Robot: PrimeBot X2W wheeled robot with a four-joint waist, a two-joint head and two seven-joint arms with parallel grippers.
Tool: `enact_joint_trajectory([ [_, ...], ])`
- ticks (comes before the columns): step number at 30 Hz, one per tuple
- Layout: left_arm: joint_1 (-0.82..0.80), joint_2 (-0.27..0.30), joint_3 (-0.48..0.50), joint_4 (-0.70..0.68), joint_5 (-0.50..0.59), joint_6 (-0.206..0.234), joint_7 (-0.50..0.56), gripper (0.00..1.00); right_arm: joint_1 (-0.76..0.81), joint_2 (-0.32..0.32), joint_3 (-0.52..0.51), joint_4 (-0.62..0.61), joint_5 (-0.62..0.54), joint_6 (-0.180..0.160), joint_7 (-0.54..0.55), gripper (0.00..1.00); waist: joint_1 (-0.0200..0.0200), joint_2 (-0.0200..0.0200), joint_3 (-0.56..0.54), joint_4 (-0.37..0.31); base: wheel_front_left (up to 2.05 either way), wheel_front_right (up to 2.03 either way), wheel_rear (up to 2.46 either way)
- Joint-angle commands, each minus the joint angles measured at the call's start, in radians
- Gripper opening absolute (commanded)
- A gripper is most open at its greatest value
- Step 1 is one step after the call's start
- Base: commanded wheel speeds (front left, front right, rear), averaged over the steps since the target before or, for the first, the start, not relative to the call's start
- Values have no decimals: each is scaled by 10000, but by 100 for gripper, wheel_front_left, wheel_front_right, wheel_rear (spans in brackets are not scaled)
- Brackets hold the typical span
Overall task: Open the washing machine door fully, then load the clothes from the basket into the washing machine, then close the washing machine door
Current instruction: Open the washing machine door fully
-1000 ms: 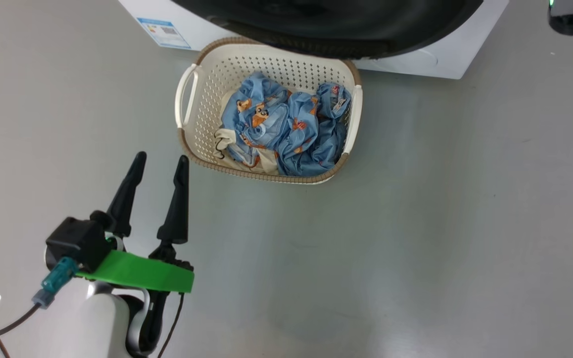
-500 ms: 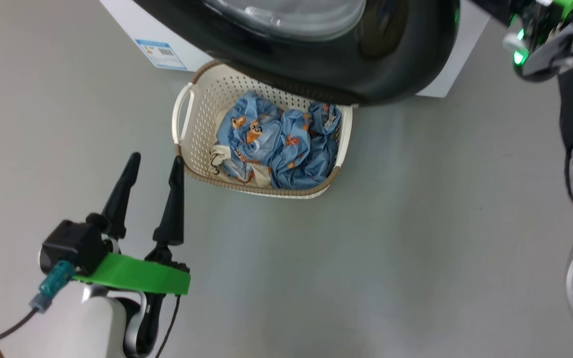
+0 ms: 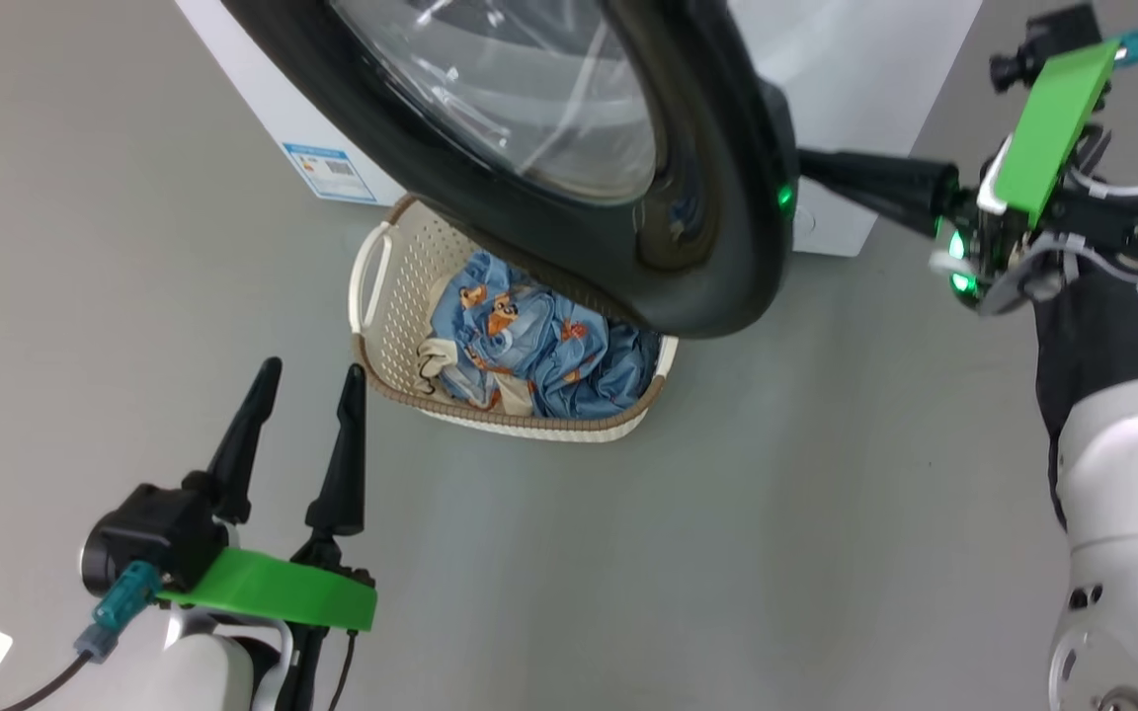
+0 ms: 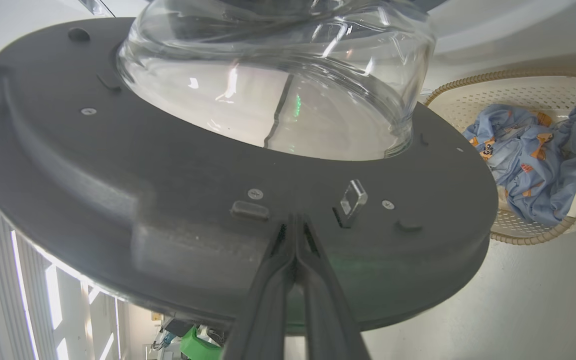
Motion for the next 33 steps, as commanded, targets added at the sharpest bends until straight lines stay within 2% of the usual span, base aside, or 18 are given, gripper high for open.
enact_joint_trajectory([
  [1, 46, 250, 332, -283, 99, -9, -63, 100, 129, 282, 146, -458, 83, 29, 127, 0, 0, 0, -110, 17, 0, 0, 0],
  [4, 105, 250, 298, -285, 128, -16, -63, 100, 528, 300, 462, -818, 576, 29, 150, 0, 0, 0, -212, 49, 0, 0, 0],
  [13, 206, 250, 258, -251, 186, -29, -63, 100, 1357, 306, 2657, -1100, 2428, 29, -858, 0, 0, 0, -390, 94, 0, 0, 0],
  [33, 247, 250, 193, -257, 112, -33, -63, 100, 1640, 307, 6223, -1044, 5005, 29, -2656, 0, 0, 0, -476, 321, 0, 0, 0],
])
